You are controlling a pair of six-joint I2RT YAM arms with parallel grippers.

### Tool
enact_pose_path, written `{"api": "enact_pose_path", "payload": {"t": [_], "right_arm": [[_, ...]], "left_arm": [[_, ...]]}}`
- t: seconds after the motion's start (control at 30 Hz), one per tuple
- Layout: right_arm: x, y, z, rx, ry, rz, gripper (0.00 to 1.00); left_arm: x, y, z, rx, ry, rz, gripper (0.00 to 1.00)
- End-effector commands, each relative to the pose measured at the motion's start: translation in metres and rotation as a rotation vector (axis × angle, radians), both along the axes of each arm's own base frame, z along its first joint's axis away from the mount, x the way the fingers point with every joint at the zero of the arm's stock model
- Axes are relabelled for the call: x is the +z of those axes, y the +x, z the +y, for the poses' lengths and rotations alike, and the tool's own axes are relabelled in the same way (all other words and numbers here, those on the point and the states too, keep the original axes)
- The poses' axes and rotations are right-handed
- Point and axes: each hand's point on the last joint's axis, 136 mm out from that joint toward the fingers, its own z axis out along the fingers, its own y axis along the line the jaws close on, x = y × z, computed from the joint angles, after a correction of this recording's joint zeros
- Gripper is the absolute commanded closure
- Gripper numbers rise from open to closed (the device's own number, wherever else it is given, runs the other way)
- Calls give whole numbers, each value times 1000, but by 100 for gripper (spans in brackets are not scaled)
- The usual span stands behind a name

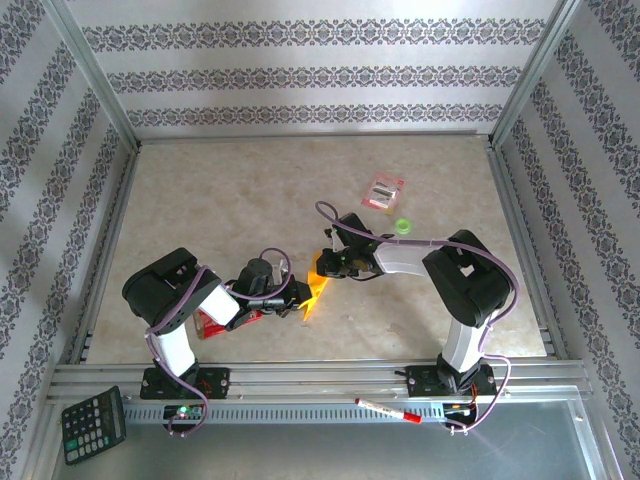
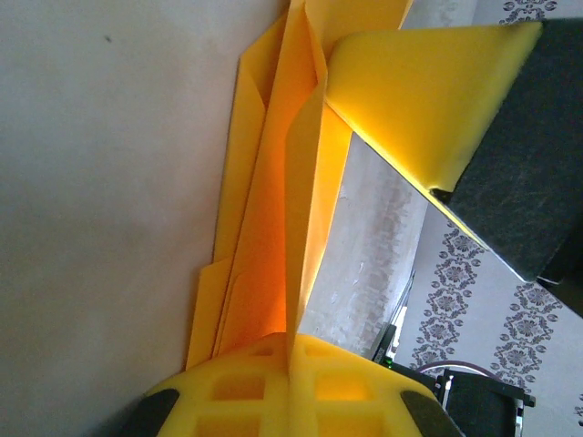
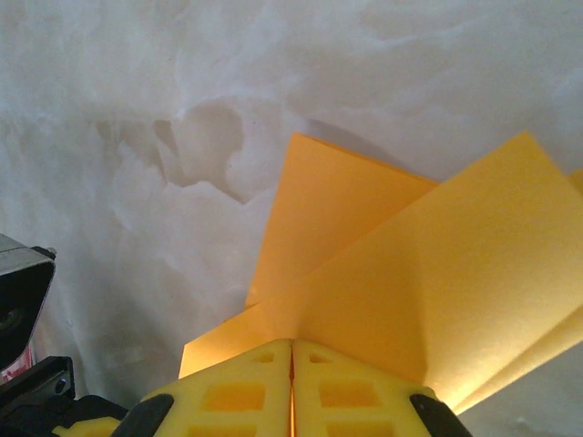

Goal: Fold a paper plane with a square sheet of paper (pick it up from the middle)
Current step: Fold the wing for the fifth time at the center of the table.

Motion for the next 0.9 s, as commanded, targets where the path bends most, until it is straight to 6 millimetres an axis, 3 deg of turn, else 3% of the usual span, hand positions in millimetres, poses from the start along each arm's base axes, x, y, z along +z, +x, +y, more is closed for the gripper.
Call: {"api": "enact_pose_path", "payload": {"t": [0.0, 0.73, 0.87], "right_arm": [[-1, 9, -2, 4, -8, -26, 92], [-29, -5, -19, -1, -71, 37, 95], [-36, -9, -24, -4, -89, 54, 96]], "left_arm": [[-31, -7, 19, 54, 92, 105, 100], [-30, -7, 18, 42, 97, 107, 100], [-24, -6, 18, 36, 108, 88, 93]]}}
